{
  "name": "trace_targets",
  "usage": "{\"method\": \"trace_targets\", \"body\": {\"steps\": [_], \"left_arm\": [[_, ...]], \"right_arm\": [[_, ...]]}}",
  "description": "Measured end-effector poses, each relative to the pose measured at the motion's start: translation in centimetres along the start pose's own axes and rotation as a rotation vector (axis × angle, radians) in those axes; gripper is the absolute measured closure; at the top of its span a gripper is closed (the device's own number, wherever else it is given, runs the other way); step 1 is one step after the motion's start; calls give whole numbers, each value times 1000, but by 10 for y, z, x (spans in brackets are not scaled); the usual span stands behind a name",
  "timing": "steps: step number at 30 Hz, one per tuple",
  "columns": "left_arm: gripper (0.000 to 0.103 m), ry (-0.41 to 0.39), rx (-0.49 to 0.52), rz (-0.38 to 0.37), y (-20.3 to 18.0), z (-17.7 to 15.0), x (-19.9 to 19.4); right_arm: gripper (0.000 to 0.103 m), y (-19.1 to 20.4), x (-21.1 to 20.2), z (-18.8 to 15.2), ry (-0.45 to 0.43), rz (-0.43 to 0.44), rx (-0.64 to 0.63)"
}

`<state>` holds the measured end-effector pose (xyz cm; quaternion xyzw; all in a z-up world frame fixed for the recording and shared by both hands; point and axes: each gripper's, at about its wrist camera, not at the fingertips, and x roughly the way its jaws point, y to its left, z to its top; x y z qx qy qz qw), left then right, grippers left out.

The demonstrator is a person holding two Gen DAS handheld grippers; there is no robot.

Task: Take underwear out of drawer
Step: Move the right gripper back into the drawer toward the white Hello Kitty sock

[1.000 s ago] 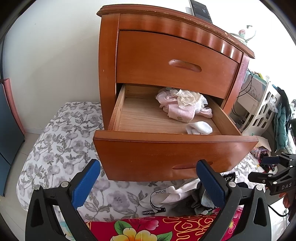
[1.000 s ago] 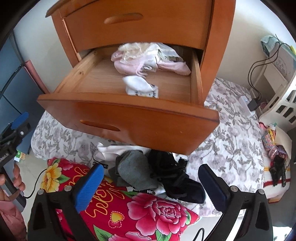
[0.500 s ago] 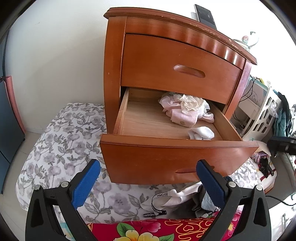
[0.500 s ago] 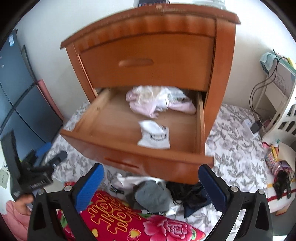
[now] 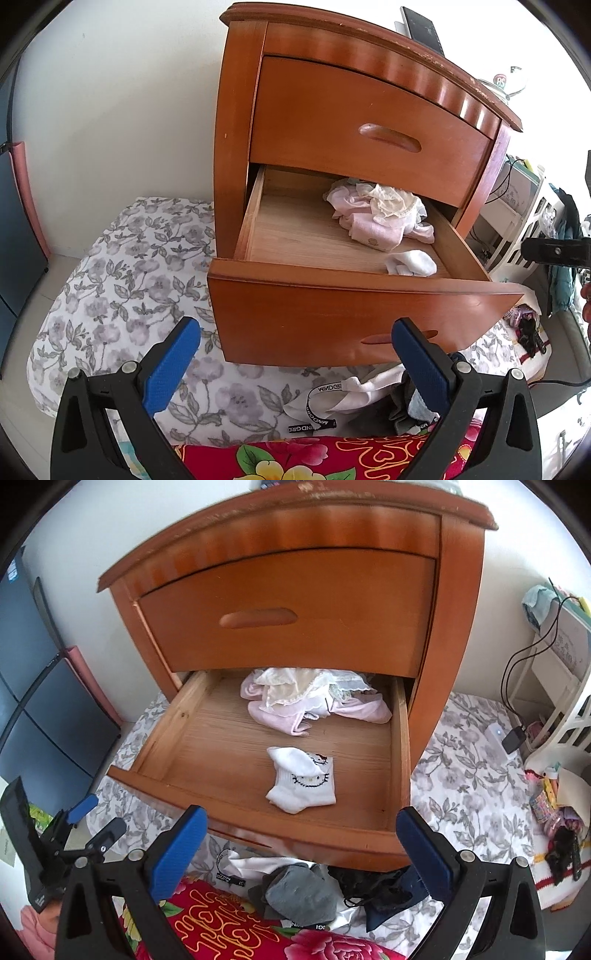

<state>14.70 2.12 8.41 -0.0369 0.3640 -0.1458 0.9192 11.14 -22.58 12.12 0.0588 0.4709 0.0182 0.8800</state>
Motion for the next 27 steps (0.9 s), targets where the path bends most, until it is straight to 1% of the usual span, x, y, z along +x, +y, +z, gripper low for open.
{"method": "trace_targets", "body": {"steps": [8,13,16,20,22,27], "left_arm": [[0,8,-7,-4,5,0,8],[0,15,-6,-9,6,-2,12],[0,13,-1,-15,6,-2,13],[0,19,-2,-14,8,-3,16],[0,20,-6,-12,10,-2,17],[0,25,-13,-12,13,-2,19]], "right_arm": [[0,-3,22,21,38,-24,-7],[0,-4,37,39,72,-7,-4],[0,-6,54,50,119,15,7],[0,-15,92,59,234,16,66],[0,-16,105,61,268,12,77],[0,-4,133,63,334,-5,31]]}}
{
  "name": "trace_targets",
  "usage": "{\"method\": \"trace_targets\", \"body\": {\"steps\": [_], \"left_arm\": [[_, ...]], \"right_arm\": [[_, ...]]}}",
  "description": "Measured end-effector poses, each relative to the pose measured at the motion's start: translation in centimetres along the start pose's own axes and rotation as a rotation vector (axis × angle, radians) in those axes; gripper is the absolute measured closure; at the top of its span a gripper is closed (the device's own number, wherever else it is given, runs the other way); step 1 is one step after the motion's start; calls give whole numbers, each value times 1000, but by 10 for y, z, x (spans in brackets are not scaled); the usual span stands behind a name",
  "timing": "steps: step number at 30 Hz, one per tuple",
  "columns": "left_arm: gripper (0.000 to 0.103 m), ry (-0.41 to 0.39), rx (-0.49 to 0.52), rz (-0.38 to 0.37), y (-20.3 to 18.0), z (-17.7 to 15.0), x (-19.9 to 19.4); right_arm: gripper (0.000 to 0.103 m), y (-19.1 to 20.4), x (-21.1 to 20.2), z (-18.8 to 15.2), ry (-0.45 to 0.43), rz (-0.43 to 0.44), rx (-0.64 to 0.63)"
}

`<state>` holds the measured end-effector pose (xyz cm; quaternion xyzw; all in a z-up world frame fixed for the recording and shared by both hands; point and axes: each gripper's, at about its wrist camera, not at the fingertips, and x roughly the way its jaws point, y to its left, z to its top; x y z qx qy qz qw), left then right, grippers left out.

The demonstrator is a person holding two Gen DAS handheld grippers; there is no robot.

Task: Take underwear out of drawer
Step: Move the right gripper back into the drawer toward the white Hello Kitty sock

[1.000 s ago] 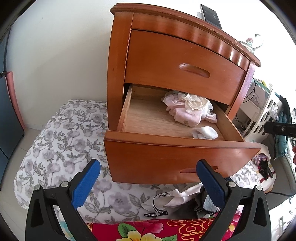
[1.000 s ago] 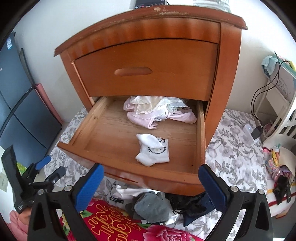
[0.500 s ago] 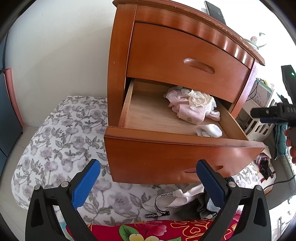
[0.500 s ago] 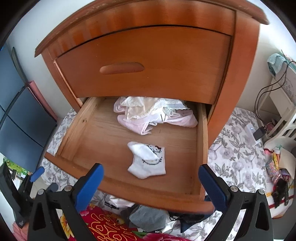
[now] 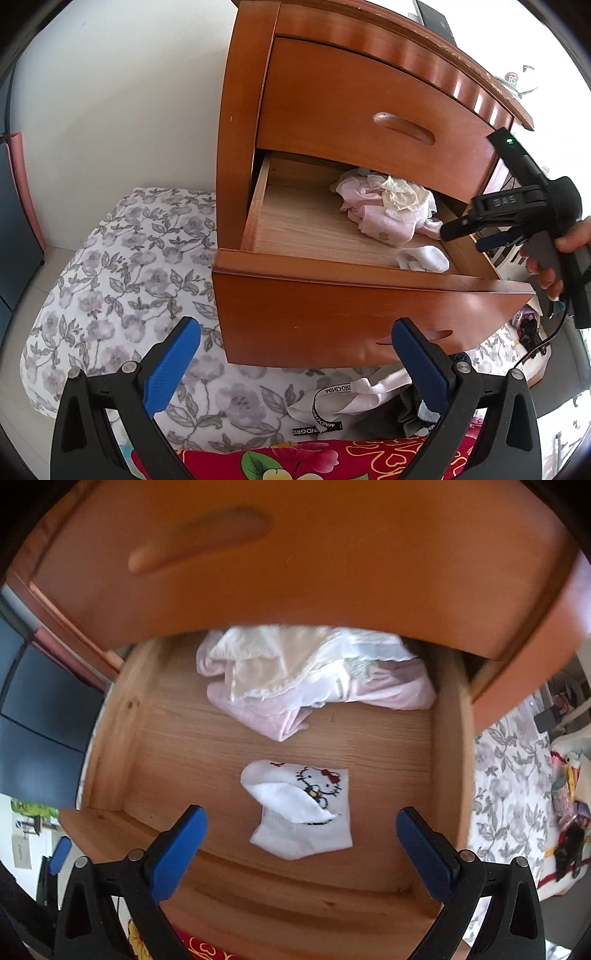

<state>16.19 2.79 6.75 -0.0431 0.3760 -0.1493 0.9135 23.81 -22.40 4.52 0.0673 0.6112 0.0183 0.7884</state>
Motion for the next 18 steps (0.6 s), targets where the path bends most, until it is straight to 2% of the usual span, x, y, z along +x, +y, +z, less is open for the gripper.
{"method": "trace_targets", "body": {"steps": [11,18], "left_arm": [[0,10,-6,1,3,0,6],[0,15,-2,-2,3,0,7]], "right_arm": [[0,4,37,11,82,-85,-22],[4,-1,45,14,81,-111,-35]]}}
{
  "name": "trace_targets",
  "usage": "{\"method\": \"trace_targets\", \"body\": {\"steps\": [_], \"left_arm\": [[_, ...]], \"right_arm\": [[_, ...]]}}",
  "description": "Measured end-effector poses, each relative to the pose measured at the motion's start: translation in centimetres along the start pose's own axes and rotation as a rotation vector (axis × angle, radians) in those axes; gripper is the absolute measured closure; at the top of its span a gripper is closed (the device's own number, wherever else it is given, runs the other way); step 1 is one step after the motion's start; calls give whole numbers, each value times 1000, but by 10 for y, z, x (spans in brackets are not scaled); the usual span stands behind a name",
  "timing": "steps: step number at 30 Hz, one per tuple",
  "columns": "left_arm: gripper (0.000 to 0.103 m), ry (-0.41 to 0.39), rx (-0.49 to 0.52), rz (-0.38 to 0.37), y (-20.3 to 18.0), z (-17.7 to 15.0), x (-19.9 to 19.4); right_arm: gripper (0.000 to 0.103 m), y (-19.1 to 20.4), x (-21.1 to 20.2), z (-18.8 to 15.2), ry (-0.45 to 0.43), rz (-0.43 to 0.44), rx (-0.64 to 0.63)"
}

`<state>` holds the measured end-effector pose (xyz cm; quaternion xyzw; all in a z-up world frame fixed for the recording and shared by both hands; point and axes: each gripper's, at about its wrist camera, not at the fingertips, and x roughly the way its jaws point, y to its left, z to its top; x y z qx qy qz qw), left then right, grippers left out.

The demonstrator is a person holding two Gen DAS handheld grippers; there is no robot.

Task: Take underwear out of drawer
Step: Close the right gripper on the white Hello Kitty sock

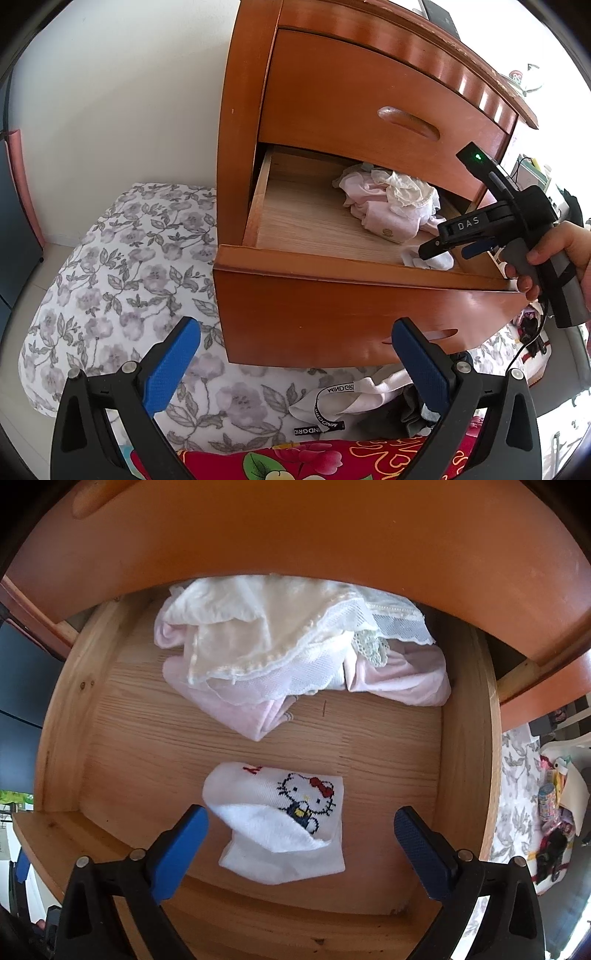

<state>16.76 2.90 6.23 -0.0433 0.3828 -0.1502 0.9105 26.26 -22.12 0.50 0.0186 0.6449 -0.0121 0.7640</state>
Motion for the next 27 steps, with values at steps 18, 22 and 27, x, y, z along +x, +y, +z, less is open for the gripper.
{"method": "trace_targets", "body": {"steps": [18,22,27], "left_arm": [[0,-3,-3,3,2,1,-2],[0,-3,-5,7,2,2,-4],[0,-4,-1,9,2,1,-5]], "right_arm": [[89,34,-12,-13,-48,35,-85],[91,29,-17,-20,-77,52,-66],[91,21,-32,-34,-148,95,-32]]}}
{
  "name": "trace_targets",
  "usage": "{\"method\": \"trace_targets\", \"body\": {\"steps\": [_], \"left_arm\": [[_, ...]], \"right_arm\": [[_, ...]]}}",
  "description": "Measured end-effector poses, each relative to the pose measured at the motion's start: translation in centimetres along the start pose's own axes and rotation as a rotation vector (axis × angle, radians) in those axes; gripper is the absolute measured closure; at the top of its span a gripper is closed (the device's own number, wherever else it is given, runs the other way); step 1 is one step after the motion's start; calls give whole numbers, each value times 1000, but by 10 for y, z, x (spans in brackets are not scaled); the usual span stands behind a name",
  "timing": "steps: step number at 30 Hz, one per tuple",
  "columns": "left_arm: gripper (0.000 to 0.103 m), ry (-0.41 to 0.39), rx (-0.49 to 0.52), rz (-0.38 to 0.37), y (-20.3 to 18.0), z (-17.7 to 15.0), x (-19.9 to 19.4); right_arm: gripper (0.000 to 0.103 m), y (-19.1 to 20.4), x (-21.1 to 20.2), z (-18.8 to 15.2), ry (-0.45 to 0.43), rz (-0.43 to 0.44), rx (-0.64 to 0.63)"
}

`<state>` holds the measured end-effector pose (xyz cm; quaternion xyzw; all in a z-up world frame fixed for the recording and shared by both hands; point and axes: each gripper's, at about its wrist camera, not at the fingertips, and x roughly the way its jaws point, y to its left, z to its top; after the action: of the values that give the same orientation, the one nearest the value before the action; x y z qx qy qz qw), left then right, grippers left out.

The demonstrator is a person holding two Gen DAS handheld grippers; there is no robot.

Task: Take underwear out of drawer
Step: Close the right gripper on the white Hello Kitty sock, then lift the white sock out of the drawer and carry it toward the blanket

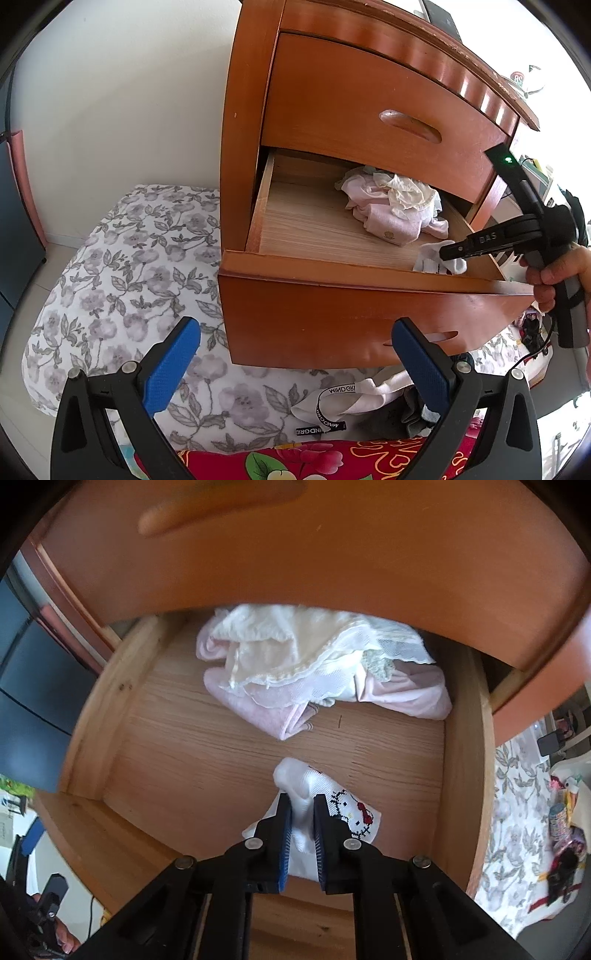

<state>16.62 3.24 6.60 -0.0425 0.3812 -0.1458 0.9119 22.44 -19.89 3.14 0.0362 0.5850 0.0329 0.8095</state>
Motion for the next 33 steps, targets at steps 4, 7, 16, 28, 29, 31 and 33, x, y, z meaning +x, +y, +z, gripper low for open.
{"method": "trace_targets", "body": {"steps": [4,7,16,28,29,31,33], "left_arm": [[0,1,3,3,-1,0,-1],[0,3,6,7,-4,0,-2],[0,9,23,18,-13,1,-5],[0,12,52,31,-26,2,-10],[0,12,53,32,-27,2,-10],[0,15,54,35,-28,2,-10],[0,17,57,36,-30,2,-10]], "right_arm": [[92,-8,-12,-12,-54,27,39],[92,-17,-24,-19,-106,66,66],[94,-29,-75,-26,-255,159,77],[95,-35,-106,-33,-337,183,72],[95,-37,-108,-34,-344,182,75],[95,-39,-110,-35,-349,186,77],[95,-42,-111,-36,-353,184,83]]}}
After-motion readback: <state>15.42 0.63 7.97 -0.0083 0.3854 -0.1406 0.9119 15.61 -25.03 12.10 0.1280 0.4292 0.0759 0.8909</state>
